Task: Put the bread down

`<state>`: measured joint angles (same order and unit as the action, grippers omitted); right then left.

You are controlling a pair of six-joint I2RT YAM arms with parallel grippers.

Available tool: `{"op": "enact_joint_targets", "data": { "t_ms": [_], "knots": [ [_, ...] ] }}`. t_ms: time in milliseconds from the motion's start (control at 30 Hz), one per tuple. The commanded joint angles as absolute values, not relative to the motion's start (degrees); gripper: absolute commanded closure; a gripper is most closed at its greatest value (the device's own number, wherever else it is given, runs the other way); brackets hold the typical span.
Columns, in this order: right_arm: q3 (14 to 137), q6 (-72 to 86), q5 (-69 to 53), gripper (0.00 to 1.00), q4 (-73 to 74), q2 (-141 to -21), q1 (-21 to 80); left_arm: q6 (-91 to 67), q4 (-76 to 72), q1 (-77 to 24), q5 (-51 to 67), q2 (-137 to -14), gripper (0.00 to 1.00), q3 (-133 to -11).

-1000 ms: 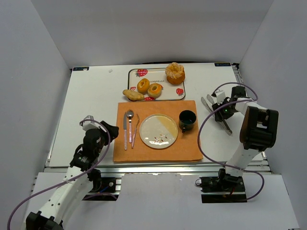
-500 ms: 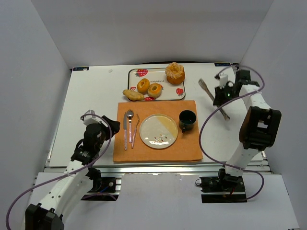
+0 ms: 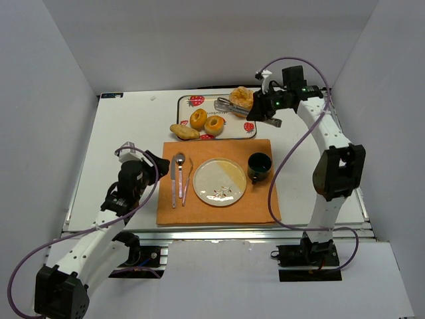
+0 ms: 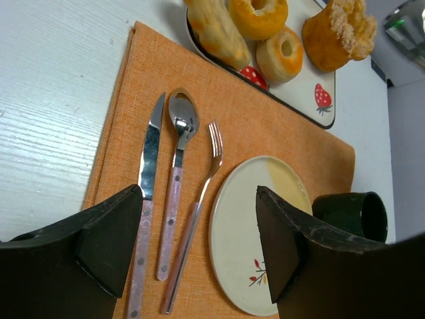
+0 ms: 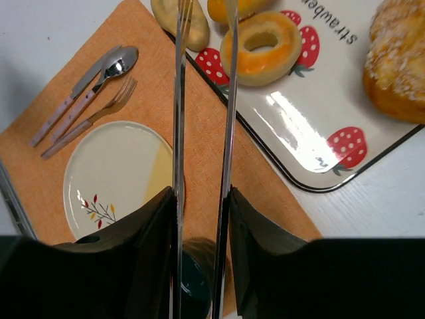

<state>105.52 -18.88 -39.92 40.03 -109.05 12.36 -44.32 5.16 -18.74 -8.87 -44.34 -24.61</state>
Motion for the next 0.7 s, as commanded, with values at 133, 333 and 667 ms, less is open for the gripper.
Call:
{"op": "enact_joint_targets", "data": {
  "t_ms": [133, 333, 667],
  "knots": [
    [107.5, -5.4, -43.0, 0.57, 36.0, -113.9, 13.2, -47.5, 3.6, -18.5, -10.6, -42.2, 0.22, -25.7],
    [105.2, 4.3, -38.7, 0.55, 31.6, -115.4, 13.4, -47.0, 5.8, -18.5, -11.2, -42.4, 0.22, -27.0],
    [101.1, 13.7, -30.2, 0.52, 28.9, -116.8, 13.4, -48.1, 7.1, -18.5, -12.2, -40.3, 0.22, -26.0]
  ]
}}
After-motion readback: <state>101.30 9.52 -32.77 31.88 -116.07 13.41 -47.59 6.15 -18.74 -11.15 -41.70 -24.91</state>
